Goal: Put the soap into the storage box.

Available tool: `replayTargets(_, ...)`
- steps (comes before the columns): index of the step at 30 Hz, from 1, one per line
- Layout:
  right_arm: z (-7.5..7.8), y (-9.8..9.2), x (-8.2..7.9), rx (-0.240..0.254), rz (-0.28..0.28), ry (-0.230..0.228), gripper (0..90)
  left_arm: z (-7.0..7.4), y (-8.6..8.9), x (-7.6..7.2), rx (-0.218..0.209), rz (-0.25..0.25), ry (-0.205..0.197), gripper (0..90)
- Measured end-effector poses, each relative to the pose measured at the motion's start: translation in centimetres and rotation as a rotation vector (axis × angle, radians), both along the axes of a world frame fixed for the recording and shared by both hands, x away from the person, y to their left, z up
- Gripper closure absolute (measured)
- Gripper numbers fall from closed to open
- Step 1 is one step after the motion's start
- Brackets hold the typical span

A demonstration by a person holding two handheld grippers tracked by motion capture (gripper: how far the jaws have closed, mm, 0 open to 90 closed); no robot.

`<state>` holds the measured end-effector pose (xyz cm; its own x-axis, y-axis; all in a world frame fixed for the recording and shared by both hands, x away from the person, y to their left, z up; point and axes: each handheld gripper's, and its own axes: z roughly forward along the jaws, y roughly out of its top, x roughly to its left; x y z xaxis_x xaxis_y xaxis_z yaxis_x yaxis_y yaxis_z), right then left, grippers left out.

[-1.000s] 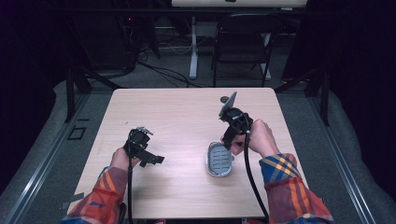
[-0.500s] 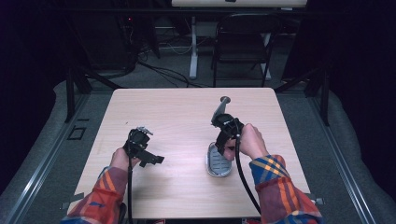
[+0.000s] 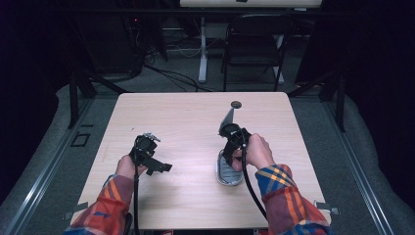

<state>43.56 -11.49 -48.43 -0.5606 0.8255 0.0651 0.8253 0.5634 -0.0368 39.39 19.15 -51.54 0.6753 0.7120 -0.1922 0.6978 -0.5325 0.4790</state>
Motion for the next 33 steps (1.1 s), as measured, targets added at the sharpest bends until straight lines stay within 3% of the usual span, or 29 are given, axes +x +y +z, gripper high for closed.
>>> replayTargets(4,-0.3,0.2,0.1,-0.018,-0.003,0.008,36.9,0.0,0.0,0.0,0.000,-0.001,-0.001,0.0)
replayTargets(6,-0.6,0.3,0.0,0.003,-0.029,-0.006,36.9,0.0,0.0,0.0,0.000,0.000,0.000,0.0)
replayTargets(8,-0.7,0.4,0.1,-0.024,-0.015,0.010,36.9,0.0,0.0,0.0,0.000,-0.002,-0.001,0.0)
replayTargets(13,-0.9,0.4,0.2,-0.022,-0.036,0.010,36.9,0.0,0.0,0.0,0.001,-0.001,0.000,0.0)
replayTargets(14,-1.2,0.4,0.0,-0.003,-0.061,-0.007,36.9,0.0,0.0,0.0,0.001,-0.001,0.000,0.0)
replayTargets(18,-1.0,0.2,0.3,-0.029,-0.041,0.016,36.9,0.0,0.0,0.0,0.002,-0.002,0.000,0.0)
replayTargets(20,-1.2,0.2,0.1,0.010,-0.076,0.003,36.5,0.0,0.0,0.0,0.003,-0.003,-0.002,0.0)
replayTargets(24,-0.9,0.1,0.1,0.001,-0.066,0.017,36.0,0.0,0.0,0.0,0.002,-0.002,0.000,0.0)
replayTargets(25,-0.9,0.0,-0.1,0.029,-0.084,0.000,36.3,0.0,0.0,0.0,0.002,-0.003,-0.001,0.0)
replayTargets(28,-0.7,-0.2,-0.2,0.033,-0.083,0.008,36.4,0.0,0.0,0.0,0.002,-0.003,0.000,0.0)
replayTargets(30,-0.4,-0.6,-0.2,0.040,-0.066,0.019,38.2,0.0,0.0,0.0,0.003,-0.004,-0.001,0.0)
replayTargets(31,-0.3,-0.8,-0.5,0.075,-0.090,-0.002,45.4,0.0,0.0,0.0,0.003,-0.003,0.000,0.0)
replayTargets(33,0.0,-1.1,-0.5,0.083,-0.071,0.016,47.3,0.0,0.0,0.0,0.003,-0.004,0.001,0.0)
